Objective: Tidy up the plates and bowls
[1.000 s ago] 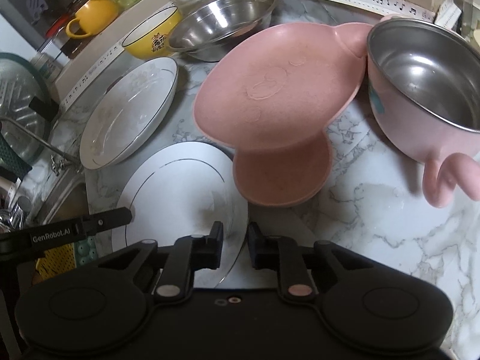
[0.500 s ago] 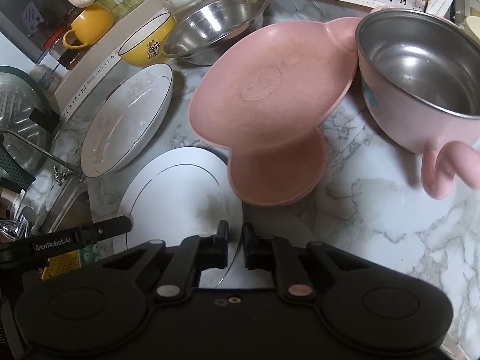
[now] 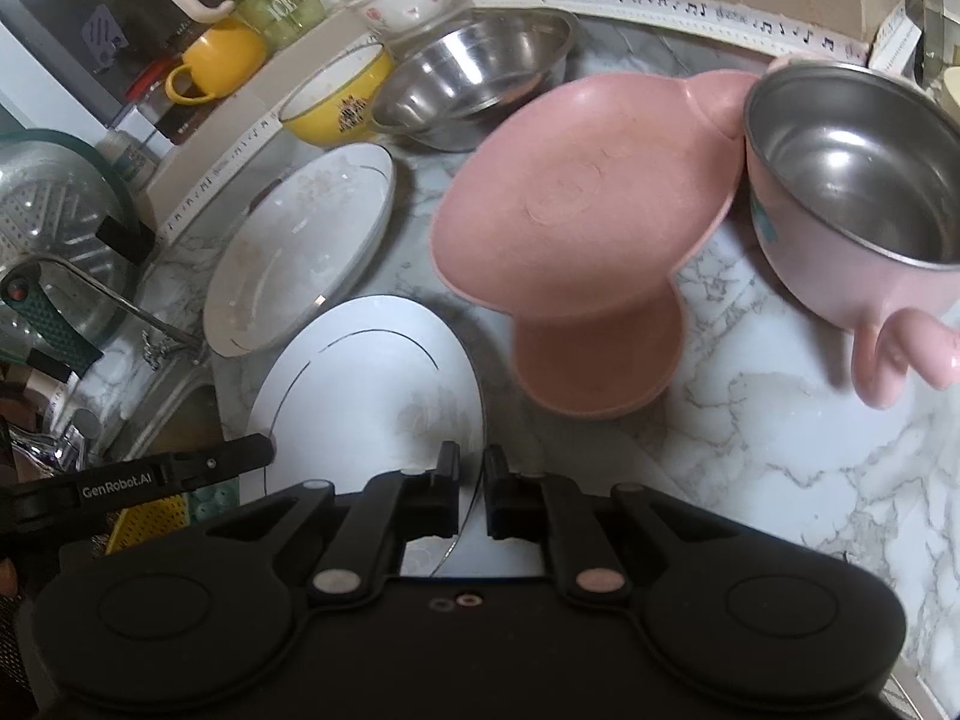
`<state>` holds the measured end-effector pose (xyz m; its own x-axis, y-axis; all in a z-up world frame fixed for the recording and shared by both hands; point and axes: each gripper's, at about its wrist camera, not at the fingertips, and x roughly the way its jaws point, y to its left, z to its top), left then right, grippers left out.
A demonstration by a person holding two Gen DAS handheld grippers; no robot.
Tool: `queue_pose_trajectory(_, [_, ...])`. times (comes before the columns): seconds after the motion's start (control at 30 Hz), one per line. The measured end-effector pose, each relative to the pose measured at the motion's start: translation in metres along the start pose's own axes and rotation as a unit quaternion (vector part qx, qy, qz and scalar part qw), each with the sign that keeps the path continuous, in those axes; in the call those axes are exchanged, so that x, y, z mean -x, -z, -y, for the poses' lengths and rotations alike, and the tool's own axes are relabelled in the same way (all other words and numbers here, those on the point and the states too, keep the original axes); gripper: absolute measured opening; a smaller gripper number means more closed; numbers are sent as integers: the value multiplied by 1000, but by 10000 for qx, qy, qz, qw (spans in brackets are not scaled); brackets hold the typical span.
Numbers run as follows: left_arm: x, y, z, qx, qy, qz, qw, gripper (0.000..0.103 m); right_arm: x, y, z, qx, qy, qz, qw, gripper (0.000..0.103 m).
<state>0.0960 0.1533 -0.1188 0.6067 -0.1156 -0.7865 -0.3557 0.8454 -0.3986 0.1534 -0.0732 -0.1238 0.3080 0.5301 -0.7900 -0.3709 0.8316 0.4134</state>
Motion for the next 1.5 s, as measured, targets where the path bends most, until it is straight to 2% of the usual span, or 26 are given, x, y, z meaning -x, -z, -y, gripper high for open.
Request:
queue_pose_trajectory(0.37, [15,-36,3,-19,-96,402,9991,11,2,-33,-25,213,-121,199,9995,8])
queue_pose_trajectory(0.6, [6,-67,-13,205,-201,503,9983,11,-21,-61,-41,314,-143,265,9991,8])
queue_pose_trajectory(0.77, [-2,-89,-30,316,-307,606,9972,11,-42,-82,-51,378,-309,302,9984,8])
queue_pose_trajectory(1.2, [-41,-119,-59,376,-565,479,9965,11,-103,-116,-58,429,-319,41,9986,8])
queue_pose_trajectory(1.5, [-51,-125,-63,303,-594,447,9968,11,-116,-122,-56,368,-312,-38,9988,8])
